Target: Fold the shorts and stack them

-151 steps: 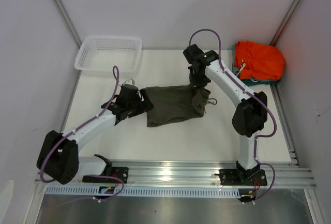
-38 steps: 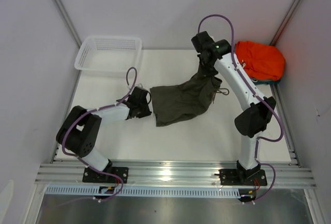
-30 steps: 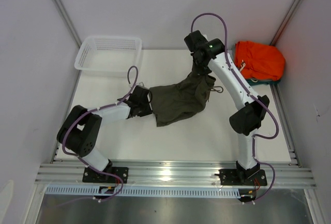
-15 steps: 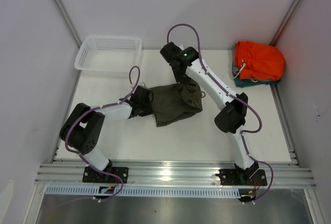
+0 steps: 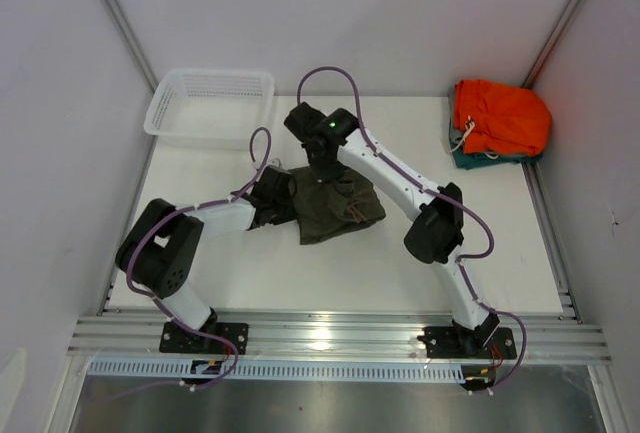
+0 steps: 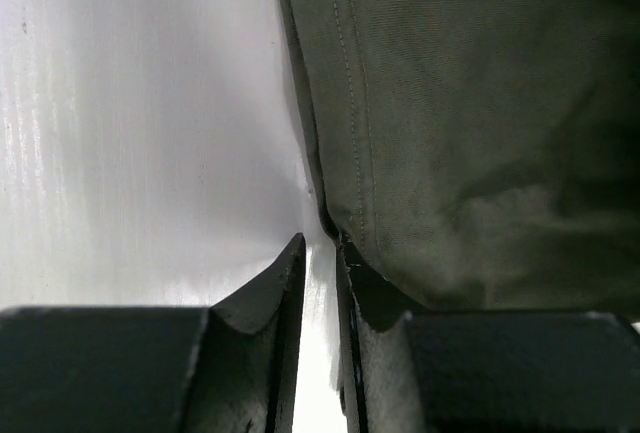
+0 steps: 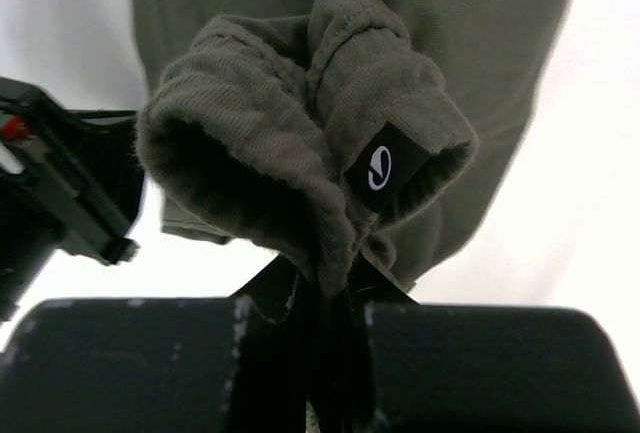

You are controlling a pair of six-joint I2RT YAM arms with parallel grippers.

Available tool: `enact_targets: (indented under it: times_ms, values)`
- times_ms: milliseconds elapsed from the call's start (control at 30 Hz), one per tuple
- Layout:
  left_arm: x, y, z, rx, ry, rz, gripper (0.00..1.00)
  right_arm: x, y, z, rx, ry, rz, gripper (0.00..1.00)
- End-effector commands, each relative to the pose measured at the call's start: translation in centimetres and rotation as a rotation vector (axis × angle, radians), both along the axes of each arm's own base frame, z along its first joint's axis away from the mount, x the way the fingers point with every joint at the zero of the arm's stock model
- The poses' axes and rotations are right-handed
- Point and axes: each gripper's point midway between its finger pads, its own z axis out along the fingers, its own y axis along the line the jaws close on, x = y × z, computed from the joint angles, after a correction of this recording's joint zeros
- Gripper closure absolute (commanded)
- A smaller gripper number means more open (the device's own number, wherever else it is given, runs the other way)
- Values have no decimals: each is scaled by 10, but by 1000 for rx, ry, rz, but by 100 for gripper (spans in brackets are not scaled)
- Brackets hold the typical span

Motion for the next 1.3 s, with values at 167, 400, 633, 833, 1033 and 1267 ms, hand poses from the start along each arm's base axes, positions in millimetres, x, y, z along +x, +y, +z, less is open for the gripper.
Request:
enact_targets:
  times_ms: [167,400,633,833,1033,1267]
  values:
    - [-10,1,-8,-4,12,0,79,3,55,-15,231,11,-14,94]
    - [-15,-2,-5,-40,2,1,79,21,69,-25,316,-49,-96,91]
    - [-21,-4,-8,-45,7,-11,79,37,58,-22,269,-146,-161,83]
    - [-22,-4,-5,-41,0,-13,79,34,57,-43,189,-109,-138,71]
    - [-21,0,1,-27,-10,-4,79,35,33,-38,55,-149,-135,75]
    - [-21,2,13,-28,-28,-1,79,24,41,-46,74,-112,-97,41]
